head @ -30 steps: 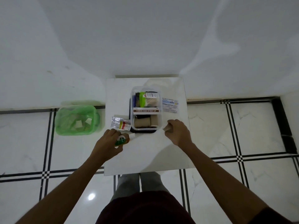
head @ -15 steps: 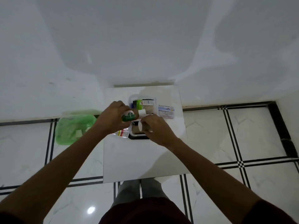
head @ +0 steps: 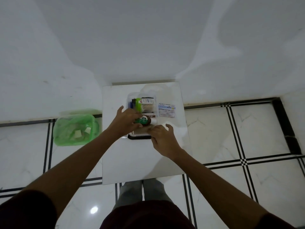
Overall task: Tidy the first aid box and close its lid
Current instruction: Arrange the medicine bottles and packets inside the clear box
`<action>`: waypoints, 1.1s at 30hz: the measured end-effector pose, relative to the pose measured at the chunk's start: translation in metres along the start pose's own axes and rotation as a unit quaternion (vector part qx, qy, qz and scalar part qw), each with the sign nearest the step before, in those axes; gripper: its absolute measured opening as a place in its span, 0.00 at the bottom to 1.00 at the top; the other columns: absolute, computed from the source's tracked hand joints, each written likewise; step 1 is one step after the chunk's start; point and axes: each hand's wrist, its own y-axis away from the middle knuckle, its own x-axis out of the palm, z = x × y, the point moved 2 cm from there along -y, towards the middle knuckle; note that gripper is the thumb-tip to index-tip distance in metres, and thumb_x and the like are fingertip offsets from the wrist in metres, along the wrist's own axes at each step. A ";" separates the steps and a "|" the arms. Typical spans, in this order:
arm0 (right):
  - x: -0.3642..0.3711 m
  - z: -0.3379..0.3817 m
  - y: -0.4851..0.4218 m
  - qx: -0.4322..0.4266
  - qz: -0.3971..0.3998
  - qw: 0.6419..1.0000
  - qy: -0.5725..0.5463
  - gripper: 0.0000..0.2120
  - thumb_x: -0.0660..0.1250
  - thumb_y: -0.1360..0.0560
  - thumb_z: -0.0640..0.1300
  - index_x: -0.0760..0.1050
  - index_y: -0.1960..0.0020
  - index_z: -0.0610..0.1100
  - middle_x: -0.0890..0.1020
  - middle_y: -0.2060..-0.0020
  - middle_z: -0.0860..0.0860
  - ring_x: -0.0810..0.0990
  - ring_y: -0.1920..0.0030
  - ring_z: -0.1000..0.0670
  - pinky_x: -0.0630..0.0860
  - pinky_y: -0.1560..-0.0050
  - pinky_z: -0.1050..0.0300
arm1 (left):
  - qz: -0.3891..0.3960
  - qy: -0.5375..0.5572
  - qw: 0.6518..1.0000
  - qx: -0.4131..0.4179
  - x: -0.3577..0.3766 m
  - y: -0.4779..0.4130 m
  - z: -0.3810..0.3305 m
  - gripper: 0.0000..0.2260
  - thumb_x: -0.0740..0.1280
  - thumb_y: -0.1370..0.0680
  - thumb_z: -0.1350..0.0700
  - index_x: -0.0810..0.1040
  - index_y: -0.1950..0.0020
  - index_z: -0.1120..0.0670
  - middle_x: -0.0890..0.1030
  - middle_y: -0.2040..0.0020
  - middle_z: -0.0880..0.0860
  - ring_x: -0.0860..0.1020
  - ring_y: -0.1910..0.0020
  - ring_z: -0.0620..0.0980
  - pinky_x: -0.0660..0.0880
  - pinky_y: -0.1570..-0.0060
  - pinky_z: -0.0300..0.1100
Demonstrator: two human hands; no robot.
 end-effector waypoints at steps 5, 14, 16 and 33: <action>-0.006 -0.003 0.000 0.009 -0.005 0.999 -0.047 0.07 0.67 0.28 0.38 0.80 0.51 0.43 0.85 0.53 0.46 0.81 0.48 0.44 0.67 0.37 0.35 | -0.013 0.002 1.000 -0.012 0.008 0.008 -0.002 0.18 0.70 0.28 0.47 0.80 0.41 0.52 0.79 0.38 0.52 0.71 0.35 0.53 0.60 0.34 0.63; -0.033 -0.062 -0.048 0.181 -0.070 0.975 -0.112 0.16 0.66 0.27 0.35 0.75 0.40 0.39 0.80 0.44 0.41 0.76 0.44 0.41 0.77 0.45 0.46 | -0.140 0.123 0.975 -0.119 -0.002 0.041 0.048 0.19 0.69 0.28 0.53 0.78 0.40 0.58 0.79 0.40 0.59 0.74 0.39 0.58 0.68 0.39 0.49; -0.027 -0.076 -0.060 0.188 -0.015 0.978 -0.084 0.20 0.67 0.28 0.36 0.72 0.36 0.39 0.77 0.41 0.42 0.74 0.42 0.41 0.76 0.45 0.48 | -0.074 0.134 0.978 -0.142 0.010 0.043 0.058 0.22 0.73 0.30 0.58 0.75 0.37 0.57 0.77 0.37 0.58 0.71 0.36 0.57 0.66 0.36 0.49; 0.012 -0.113 -0.092 0.256 0.136 0.953 0.086 0.20 0.71 0.32 0.57 0.74 0.46 0.46 0.74 0.48 0.47 0.71 0.44 0.44 0.66 0.45 0.45 | 0.082 0.118 0.952 -0.271 0.044 0.041 0.095 0.05 0.73 0.30 0.56 0.81 0.56 0.55 0.81 0.57 0.55 0.79 0.58 0.55 0.77 0.59 0.48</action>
